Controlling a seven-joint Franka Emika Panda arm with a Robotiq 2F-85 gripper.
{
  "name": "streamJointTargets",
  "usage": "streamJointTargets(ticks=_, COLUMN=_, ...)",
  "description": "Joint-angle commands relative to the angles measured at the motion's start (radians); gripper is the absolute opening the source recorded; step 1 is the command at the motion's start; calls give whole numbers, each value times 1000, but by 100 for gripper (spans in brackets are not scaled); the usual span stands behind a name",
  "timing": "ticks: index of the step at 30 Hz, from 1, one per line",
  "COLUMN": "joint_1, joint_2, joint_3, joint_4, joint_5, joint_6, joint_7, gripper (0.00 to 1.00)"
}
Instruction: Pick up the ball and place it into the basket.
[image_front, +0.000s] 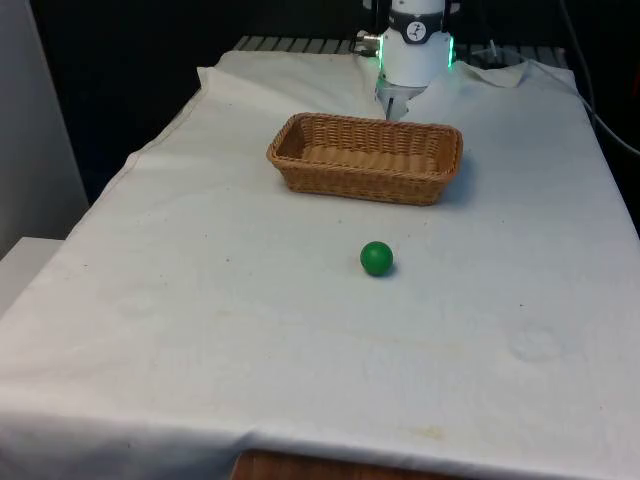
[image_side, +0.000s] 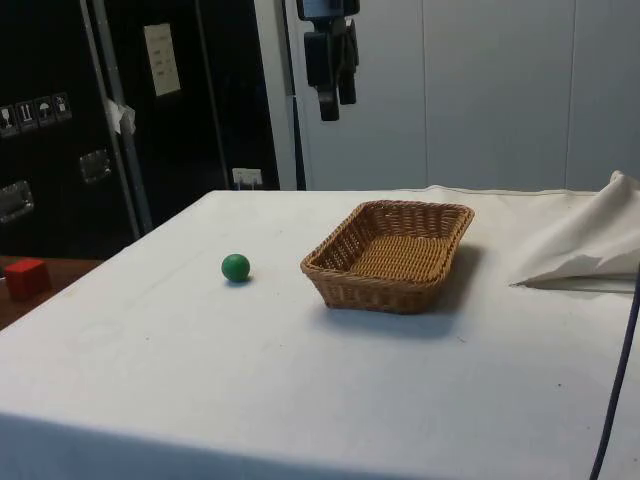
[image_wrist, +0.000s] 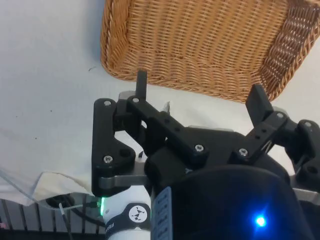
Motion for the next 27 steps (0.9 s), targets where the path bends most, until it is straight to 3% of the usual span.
streamJointTargets(ticks=1, joint_1=0, joint_2=0, joint_3=0, joint_4=0, joint_5=0, joint_6=1, joint_7=1, gripper=100)
streamJointTargets(ticks=9, joint_1=-1, joint_2=22, joint_3=-3, joint_4=22, joint_5=0, joint_6=15, joint_7=-4, gripper=100)
streamJointTargets(ticks=16, joint_1=-1, joint_2=87, joint_3=-4, joint_4=85, joint_5=13, joint_6=24, joint_7=-24, gripper=100)
streamJointTargets(ticks=27, joint_1=-4, joint_2=212, joint_3=-17, joint_4=217, joint_5=75, joint_6=20, joint_7=-99, gripper=100)
